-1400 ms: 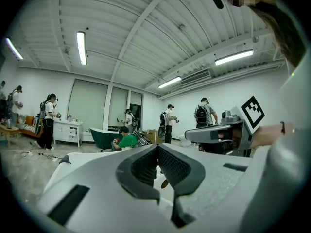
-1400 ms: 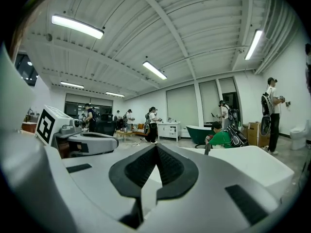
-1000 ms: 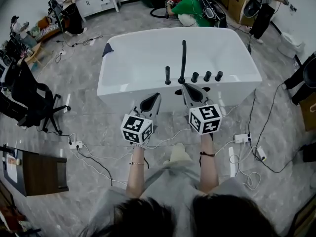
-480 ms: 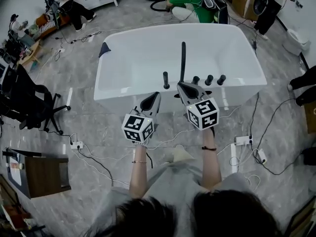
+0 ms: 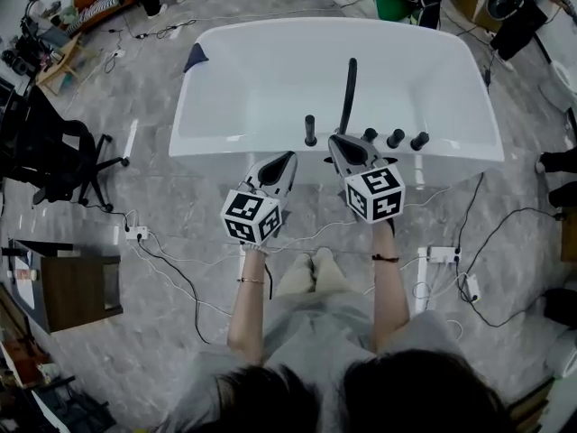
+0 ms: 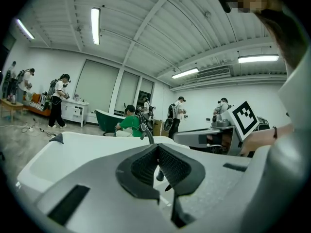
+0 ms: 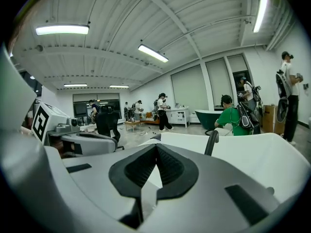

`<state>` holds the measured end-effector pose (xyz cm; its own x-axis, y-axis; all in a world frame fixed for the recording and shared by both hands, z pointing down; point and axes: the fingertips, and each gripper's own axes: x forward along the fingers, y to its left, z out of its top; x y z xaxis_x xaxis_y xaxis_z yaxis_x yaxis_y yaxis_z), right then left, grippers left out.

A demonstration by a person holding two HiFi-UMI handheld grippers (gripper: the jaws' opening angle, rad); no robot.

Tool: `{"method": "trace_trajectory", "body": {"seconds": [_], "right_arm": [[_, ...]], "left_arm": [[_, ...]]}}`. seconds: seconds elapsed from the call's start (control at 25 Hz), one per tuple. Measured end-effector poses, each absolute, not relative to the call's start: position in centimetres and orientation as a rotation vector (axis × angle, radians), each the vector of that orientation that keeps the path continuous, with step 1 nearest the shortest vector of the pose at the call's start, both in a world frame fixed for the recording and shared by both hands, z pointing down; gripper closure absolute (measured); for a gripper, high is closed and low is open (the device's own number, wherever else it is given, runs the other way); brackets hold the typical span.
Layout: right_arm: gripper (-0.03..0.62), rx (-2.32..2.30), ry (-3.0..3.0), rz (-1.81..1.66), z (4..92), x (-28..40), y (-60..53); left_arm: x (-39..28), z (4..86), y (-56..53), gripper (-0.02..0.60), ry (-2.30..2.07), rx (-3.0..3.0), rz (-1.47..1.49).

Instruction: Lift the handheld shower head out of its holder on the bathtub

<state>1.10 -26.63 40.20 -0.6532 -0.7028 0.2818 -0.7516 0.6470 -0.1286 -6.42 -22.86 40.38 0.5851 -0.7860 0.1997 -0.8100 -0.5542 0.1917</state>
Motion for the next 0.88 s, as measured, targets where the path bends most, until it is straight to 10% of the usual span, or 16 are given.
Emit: {"method": "trace_trajectory", "body": {"seconds": [0.88], "right_arm": [[0.577,1.058,-2.591,0.431,53.8,-2.2,-34.2]], "left_arm": [[-8.9,53.9,-29.8,0.575,-1.206,2.407,0.164]]}}
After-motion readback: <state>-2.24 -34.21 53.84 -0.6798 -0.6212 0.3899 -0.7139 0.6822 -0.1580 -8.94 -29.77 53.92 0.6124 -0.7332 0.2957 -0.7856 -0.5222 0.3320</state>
